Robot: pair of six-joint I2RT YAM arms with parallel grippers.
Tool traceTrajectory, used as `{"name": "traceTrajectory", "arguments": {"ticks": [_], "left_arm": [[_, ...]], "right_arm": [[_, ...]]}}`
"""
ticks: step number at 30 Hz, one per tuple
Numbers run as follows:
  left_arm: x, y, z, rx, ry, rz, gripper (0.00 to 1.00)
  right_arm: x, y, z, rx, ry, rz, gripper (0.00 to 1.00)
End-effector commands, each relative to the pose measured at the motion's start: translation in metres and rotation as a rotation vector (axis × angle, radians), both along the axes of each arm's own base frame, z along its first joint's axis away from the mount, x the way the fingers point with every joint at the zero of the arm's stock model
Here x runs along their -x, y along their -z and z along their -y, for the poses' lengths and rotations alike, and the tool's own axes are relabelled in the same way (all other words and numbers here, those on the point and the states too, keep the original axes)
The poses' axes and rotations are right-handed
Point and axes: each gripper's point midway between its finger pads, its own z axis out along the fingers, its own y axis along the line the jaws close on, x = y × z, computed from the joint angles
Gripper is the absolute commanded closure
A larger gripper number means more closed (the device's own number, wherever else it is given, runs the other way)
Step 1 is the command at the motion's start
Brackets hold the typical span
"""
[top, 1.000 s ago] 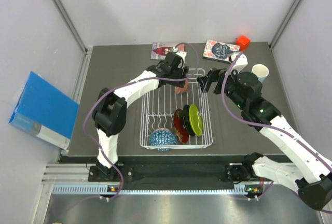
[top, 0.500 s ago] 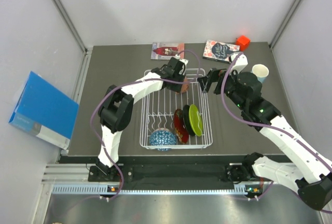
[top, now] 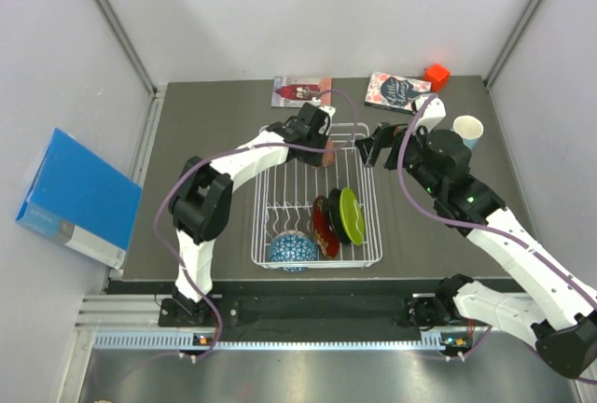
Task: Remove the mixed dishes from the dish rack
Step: Pick up the cup from the dish rack.
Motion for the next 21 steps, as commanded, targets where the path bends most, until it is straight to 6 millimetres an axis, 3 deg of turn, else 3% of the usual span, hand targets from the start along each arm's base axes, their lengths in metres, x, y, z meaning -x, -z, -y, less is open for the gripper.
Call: {"name": "traceTrajectory", "arguments": {"ticks": [1,5,6,8,9,11,12,14,15,17,18,19,20,21], "left_arm": [[-0.011,-0.087,-0.005,0.099,-0.041,0.175,1.0],[-0.007,-0.129,-0.012,0.137,-0.053,0.247,1.0],[-0.004,-0.147,-0.015,0.158,-0.056,0.28,1.0],[-0.001,-0.169,-0.017,0.199,-0.069,0.318,1.0],[0.004,-0.184,-0.021,0.227,-0.077,0.342,1.0],[0.007,-0.204,-0.018,0.325,-0.078,0.37,1.0],[0.025,-0.21,-0.01,0.404,-0.006,0.344,1.0],[0.038,-0.237,-0.012,0.574,0.005,0.338,1.0],[0.054,-0.238,0.002,0.697,0.11,0.297,1.0],[0.065,-0.259,-0.006,0.935,0.074,0.201,1.0],[0.07,-0.266,-0.004,1.054,0.136,0.235,1.0],[0.086,-0.274,-0.002,1.161,0.173,0.148,1.0],[0.094,-0.282,-0.001,1.22,0.22,0.151,1.0],[0.105,-0.291,-0.003,1.281,0.282,0.194,1.0]], "right_arm": [[0.005,-0.017,0.001,-0.043,-0.002,0.044,0.0],[0.008,-0.025,0.005,-0.056,0.009,0.058,0.0],[0.009,-0.023,0.006,-0.061,0.017,0.054,0.0],[0.006,-0.027,0.017,-0.086,0.082,0.068,0.0],[0.005,-0.021,0.018,-0.116,0.107,0.051,0.0],[0.007,-0.035,0.026,-0.179,0.133,0.127,0.0],[0.009,-0.024,0.028,-0.203,0.145,0.112,0.0],[0.016,-0.031,0.029,-0.238,0.124,0.123,0.0],[0.02,-0.038,0.025,-0.239,0.083,0.133,0.0],[0.022,-0.038,0.016,-0.247,-0.002,0.093,0.0],[0.014,-0.036,0.02,-0.281,0.007,0.055,0.0],[0.016,-0.037,0.016,-0.3,-0.04,0.04,0.02],[0.023,-0.04,0.006,-0.326,-0.124,0.032,0.06],[0.025,-0.044,0.008,-0.374,-0.132,0.026,0.08]]}}
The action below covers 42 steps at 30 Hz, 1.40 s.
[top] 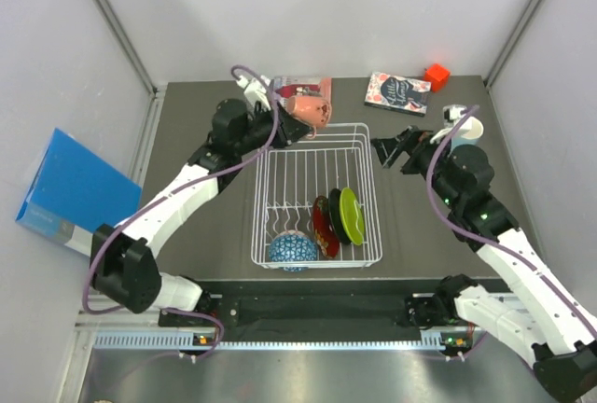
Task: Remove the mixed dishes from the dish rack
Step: Pick up the cup from the dish rack, then place the cup at the center of the board.
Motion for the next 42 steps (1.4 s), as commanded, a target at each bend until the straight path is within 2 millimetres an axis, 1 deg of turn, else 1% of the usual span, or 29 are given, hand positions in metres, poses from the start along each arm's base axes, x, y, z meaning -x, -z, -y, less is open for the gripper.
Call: {"name": "traceTrajectory", "arguments": {"ticks": [1,4,6,7,8,9,10,12,13,15,16,19,25,26,28,29,30,31,32,33,34,35,36,37,38,39,40,41,42], "left_arm": [[0.058,-0.086,0.018,0.467,0.331,0.129,1.0],[0.071,-0.089,0.016,0.5,0.371,0.152,1.0],[0.075,-0.087,0.016,0.504,0.384,0.15,1.0],[0.079,-0.092,0.015,0.526,0.399,0.164,1.0],[0.082,-0.089,0.015,0.536,0.409,0.16,1.0],[0.085,-0.091,0.017,0.549,0.424,0.163,1.0],[0.09,-0.094,0.017,0.567,0.443,0.172,1.0],[0.094,-0.09,0.022,0.562,0.459,0.163,1.0],[0.095,-0.089,0.024,0.556,0.462,0.158,1.0],[0.095,-0.083,0.027,0.542,0.461,0.143,1.0],[0.095,-0.081,0.028,0.54,0.461,0.138,1.0],[0.095,-0.074,0.032,0.537,0.463,0.116,1.0],[0.097,-0.066,0.043,0.532,0.484,0.09,1.0],[0.096,-0.064,0.045,0.53,0.483,0.083,1.0],[0.097,-0.063,0.048,0.525,0.492,0.085,1.0],[0.098,-0.062,0.05,0.523,0.496,0.084,1.0],[0.1,-0.061,0.052,0.518,0.503,0.086,1.0],[0.099,-0.059,0.054,0.518,0.503,0.081,1.0],[0.1,-0.058,0.055,0.519,0.504,0.078,1.0],[0.101,-0.058,0.056,0.52,0.51,0.075,1.0],[0.102,-0.056,0.056,0.519,0.512,0.074,1.0],[0.103,-0.056,0.056,0.52,0.51,0.073,1.0],[0.102,-0.055,0.055,0.513,0.507,0.079,1.0],[0.103,-0.053,0.055,0.502,0.5,0.07,1.0],[0.101,-0.052,0.055,0.492,0.492,0.068,1.0],[0.1,-0.052,0.054,0.477,0.485,0.085,1.0],[0.1,-0.056,0.054,0.472,0.483,0.099,1.0],[0.096,-0.048,0.055,0.444,0.463,0.056,1.0],[0.093,-0.047,0.056,0.416,0.448,0.073,0.88]], "right_arm": [[0.017,-0.046,-0.021,-0.196,-0.212,0.056,0.09],[0.036,-0.07,-0.032,-0.271,-0.334,0.139,0.16],[0.043,-0.075,-0.038,-0.309,-0.386,0.148,0.16],[0.05,-0.084,-0.042,-0.324,-0.431,0.181,0.16],[0.05,-0.083,-0.044,-0.348,-0.444,0.168,0.16],[0.046,-0.081,-0.046,-0.353,-0.45,0.155,0.16],[0.047,-0.083,-0.049,-0.358,-0.468,0.164,0.17],[0.043,-0.078,-0.052,-0.367,-0.477,0.143,0.2],[0.044,-0.081,-0.053,-0.373,-0.485,0.156,0.21],[0.043,-0.082,-0.055,-0.384,-0.495,0.156,0.24],[0.044,-0.087,-0.055,-0.384,-0.497,0.17,0.24],[0.043,-0.09,-0.06,-0.378,-0.51,0.175,0.27],[0.039,-0.09,-0.071,-0.381,-0.538,0.178,0.3],[0.036,-0.086,-0.075,-0.378,-0.541,0.164,0.3],[0.034,-0.088,-0.079,-0.38,-0.548,0.168,0.31],[0.028,-0.081,-0.085,-0.38,-0.552,0.142,0.31],[0.025,-0.082,-0.088,-0.383,-0.56,0.146,0.31],[0.024,-0.084,-0.092,-0.385,-0.576,0.141,0.34],[0.019,-0.078,-0.098,-0.38,-0.581,0.121,0.37],[0.018,-0.077,-0.1,-0.377,-0.583,0.113,0.41],[0.016,-0.077,-0.1,-0.374,-0.578,0.115,0.51],[0.015,-0.076,-0.1,-0.371,-0.572,0.112,0.59],[0.013,-0.071,-0.099,-0.363,-0.559,0.099,0.68],[0.011,-0.07,-0.096,-0.351,-0.536,0.106,0.86],[0.012,-0.07,-0.094,-0.348,-0.524,0.108,0.93],[0.011,-0.066,-0.092,-0.338,-0.507,0.094,0.97],[0.008,-0.065,-0.088,-0.324,-0.478,0.099,1.0],[0.011,-0.07,-0.083,-0.314,-0.459,0.114,1.0],[0.01,-0.063,-0.079,-0.291,-0.427,0.083,1.0]]}}
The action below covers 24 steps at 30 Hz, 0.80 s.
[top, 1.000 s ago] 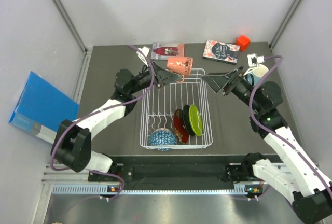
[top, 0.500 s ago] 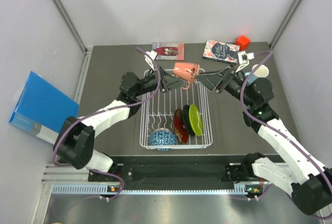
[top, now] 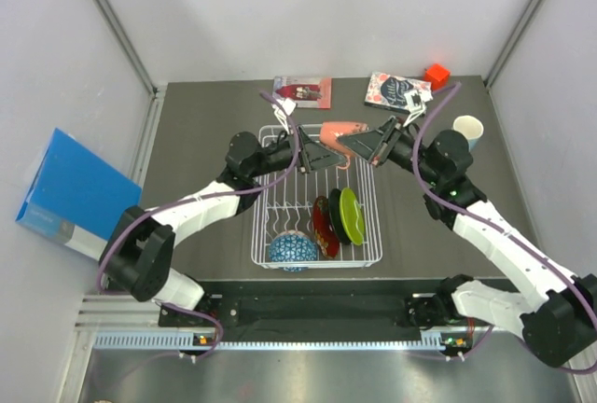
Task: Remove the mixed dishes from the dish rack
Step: Place the cup at the center of the board.
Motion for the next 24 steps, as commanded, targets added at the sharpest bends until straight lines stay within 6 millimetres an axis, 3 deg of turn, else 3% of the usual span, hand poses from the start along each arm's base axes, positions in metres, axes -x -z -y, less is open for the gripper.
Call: {"name": "traceTrajectory", "arguments": {"ticks": [1,2,3,4,7,11,12,15,22,24], "left_arm": [[-0.006,-0.028,-0.005,-0.029,-0.072,0.142,0.8],[-0.011,-0.016,-0.005,-0.089,-0.089,0.093,0.72],[-0.018,-0.017,-0.008,-0.117,-0.136,0.124,0.67],[-0.023,-0.019,-0.009,-0.136,-0.17,0.126,0.65],[-0.042,-0.012,-0.023,-0.227,-0.315,0.085,0.59],[-0.057,0.005,-0.036,-0.337,-0.426,0.036,0.57],[-0.057,0.019,-0.039,-0.389,-0.43,-0.007,0.57],[-0.059,0.029,-0.046,-0.443,-0.461,-0.026,0.58],[-0.049,0.06,-0.05,-0.558,-0.412,-0.061,0.62],[-0.048,0.068,-0.051,-0.59,-0.405,-0.074,0.64]], "right_arm": [[-0.012,-0.027,0.031,0.068,0.207,0.099,1.0],[-0.01,-0.034,0.04,0.082,0.252,0.112,1.0],[-0.017,-0.021,0.053,0.14,0.331,0.059,1.0],[-0.019,-0.034,0.064,0.176,0.39,0.094,1.0],[-0.032,-0.026,0.112,0.338,0.633,0.017,1.0],[-0.052,0.008,0.179,0.52,0.89,-0.154,1.0],[-0.052,0.021,0.191,0.548,0.916,-0.219,1.0],[-0.056,0.054,0.234,0.605,1.056,-0.371,1.0],[-0.075,0.131,0.267,0.672,1.082,-0.656,1.0],[-0.081,0.144,0.272,0.684,1.084,-0.696,1.0]]}}
